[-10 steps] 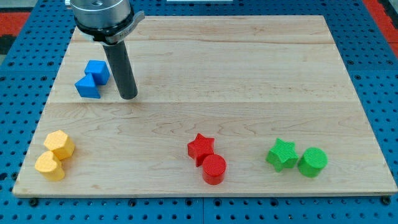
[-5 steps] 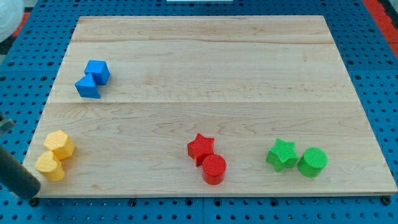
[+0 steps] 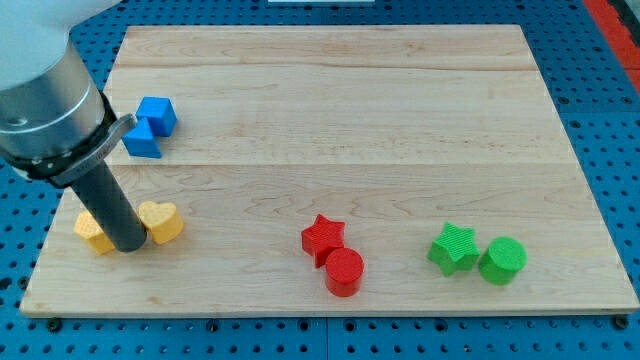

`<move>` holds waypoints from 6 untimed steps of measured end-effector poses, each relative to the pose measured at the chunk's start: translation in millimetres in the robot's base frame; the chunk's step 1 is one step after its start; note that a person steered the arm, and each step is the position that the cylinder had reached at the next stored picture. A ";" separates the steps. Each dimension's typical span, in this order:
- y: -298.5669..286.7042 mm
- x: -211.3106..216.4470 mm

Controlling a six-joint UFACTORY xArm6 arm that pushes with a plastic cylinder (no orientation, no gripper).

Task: Push the yellow blocks towards the top right side

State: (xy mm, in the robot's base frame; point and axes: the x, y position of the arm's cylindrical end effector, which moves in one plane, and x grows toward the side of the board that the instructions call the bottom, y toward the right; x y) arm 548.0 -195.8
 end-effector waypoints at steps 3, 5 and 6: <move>-92.0 66.6; -86.4 42.8; -83.7 11.9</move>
State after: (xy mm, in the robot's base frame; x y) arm 559.8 -279.6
